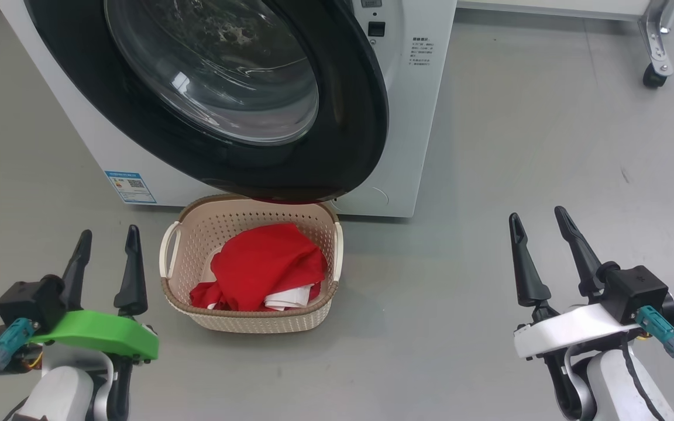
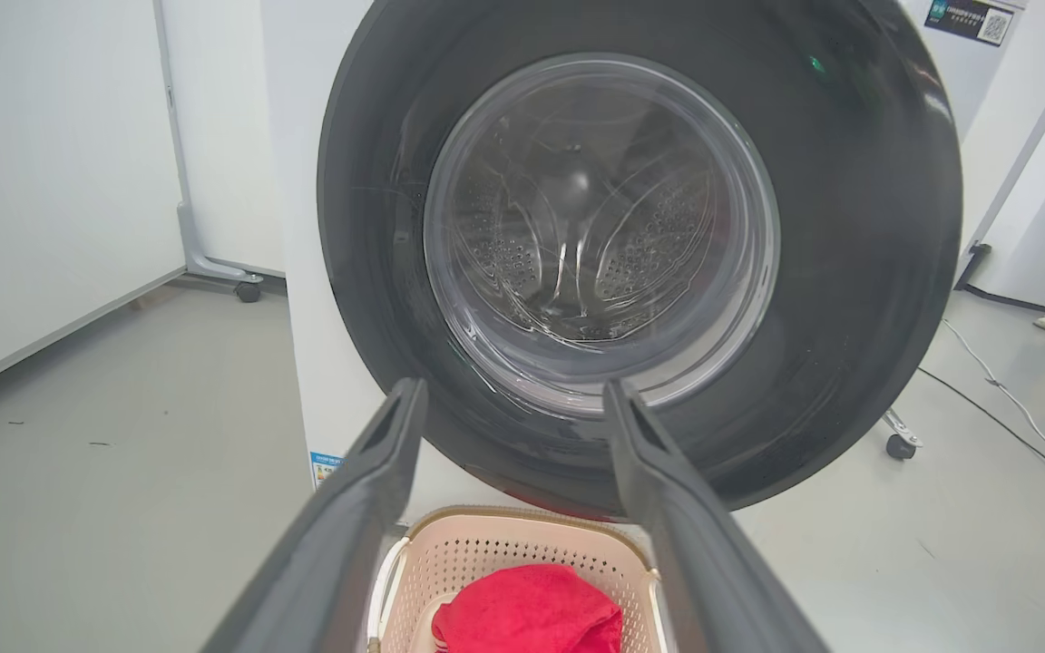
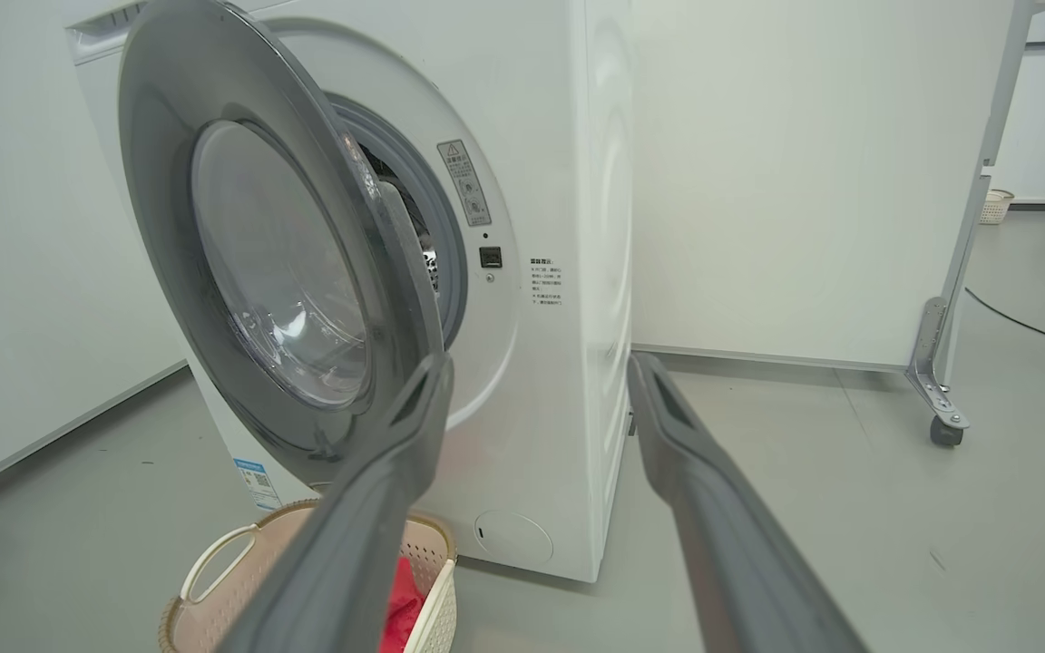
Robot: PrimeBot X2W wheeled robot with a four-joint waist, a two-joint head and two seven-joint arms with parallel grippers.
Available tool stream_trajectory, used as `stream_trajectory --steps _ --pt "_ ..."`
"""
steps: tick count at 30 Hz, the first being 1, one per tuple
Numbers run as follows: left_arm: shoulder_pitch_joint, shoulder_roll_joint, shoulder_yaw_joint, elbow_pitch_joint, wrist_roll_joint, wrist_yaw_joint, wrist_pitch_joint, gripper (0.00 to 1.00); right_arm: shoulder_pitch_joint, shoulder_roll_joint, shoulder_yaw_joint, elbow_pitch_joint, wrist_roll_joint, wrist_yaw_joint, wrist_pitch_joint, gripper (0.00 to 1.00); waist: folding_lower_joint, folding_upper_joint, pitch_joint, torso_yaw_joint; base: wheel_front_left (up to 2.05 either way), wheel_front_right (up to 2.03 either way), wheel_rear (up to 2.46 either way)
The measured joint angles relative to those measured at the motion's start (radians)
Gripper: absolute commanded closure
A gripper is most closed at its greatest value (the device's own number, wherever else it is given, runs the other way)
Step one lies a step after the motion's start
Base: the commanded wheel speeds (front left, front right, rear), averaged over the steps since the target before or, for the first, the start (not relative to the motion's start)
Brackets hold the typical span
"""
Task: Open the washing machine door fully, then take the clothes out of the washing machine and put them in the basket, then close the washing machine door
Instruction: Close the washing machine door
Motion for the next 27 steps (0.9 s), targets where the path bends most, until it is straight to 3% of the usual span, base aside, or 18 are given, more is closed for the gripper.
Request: stream_trajectory --steps 27 --pt "0.081 -0.043 0.037 -0.081 0.159 -0.009 0.0 0.0 0.001 0.007 -0.002 -0.01 -0.01 0.012 0.0 0.0 0.0 0.0 0.008 0.001 0.0 0.0 0.0"
